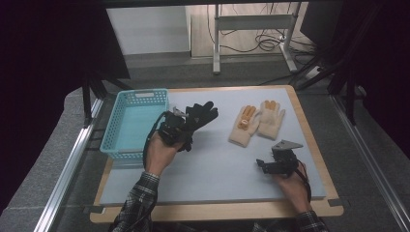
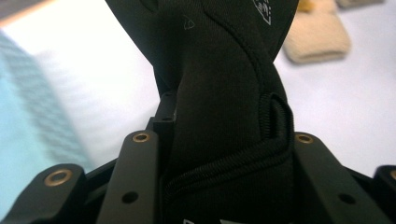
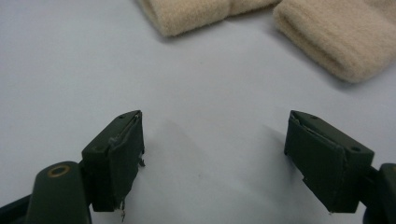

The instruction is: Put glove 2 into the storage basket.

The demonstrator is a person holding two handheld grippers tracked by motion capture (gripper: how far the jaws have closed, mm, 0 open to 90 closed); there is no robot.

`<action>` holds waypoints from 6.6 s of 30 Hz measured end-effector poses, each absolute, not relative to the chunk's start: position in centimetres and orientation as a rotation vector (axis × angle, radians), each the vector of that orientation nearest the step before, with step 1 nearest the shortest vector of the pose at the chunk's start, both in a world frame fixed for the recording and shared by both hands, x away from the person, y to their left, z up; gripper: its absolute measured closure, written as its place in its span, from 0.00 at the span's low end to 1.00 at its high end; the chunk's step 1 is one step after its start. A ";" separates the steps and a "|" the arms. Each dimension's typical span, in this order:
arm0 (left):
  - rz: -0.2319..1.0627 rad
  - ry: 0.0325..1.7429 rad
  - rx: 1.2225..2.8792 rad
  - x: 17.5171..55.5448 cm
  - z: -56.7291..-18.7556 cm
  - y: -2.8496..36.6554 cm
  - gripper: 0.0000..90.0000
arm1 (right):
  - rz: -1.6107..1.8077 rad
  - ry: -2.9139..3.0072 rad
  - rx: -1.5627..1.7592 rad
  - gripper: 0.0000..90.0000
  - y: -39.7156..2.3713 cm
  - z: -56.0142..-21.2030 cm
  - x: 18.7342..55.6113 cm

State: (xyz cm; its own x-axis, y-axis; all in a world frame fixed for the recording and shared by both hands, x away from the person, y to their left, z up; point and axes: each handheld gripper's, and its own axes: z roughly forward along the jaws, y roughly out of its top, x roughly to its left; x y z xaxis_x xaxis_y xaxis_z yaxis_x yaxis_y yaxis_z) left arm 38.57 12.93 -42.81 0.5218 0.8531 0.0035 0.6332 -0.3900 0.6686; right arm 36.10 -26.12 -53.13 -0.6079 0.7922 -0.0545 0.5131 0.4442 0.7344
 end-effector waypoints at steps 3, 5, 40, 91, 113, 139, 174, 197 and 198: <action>0.479 1.234 2.131 39.1 -42.0 14.3 0.69 | 0.976 2.308 1.104 0.22 -26.1 -53.1 36.1; 0.495 1.258 2.120 39.3 -41.5 15.2 0.69 | 0.977 2.308 1.105 0.22 -26.1 -53.1 36.1; 0.587 1.837 2.008 44.4 -47.4 30.3 0.67 | 0.979 2.307 1.108 0.22 -26.1 -53.1 36.1; 0.392 1.445 1.954 42.4 -45.2 27.3 0.00 | 0.977 2.308 1.106 0.22 -26.1 -53.1 36.1; 0.340 1.008 2.050 39.4 -43.7 17.8 0.00 | 0.977 2.307 1.107 0.22 -26.1 -53.1 36.1; 0.311 0.907 2.172 33.3 -51.2 11.3 0.00 | 0.978 2.307 1.109 0.22 -26.1 -53.1 36.1; 0.357 1.005 2.189 31.9 -54.9 12.1 0.00 | 1.026 2.284 1.193 0.25 -27.8 -52.4 37.3; 0.355 1.001 2.195 31.9 -54.8 12.2 0.00 | 0.977 2.199 1.223 0.36 -29.9 -49.0 48.7; 0.355 1.001 2.195 31.9 -54.8 12.2 0.00 | 0.969 2.203 1.225 0.36 -29.8 -49.1 49.0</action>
State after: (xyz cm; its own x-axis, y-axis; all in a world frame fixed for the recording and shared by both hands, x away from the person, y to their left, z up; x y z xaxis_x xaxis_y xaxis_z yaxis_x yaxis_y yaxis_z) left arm 31.94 12.20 -54.85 0.6653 0.7458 -0.0342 0.5575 -0.4658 0.6872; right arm 49.01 -29.77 -49.10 -0.5125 0.8578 -0.0384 0.5514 0.3630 0.7511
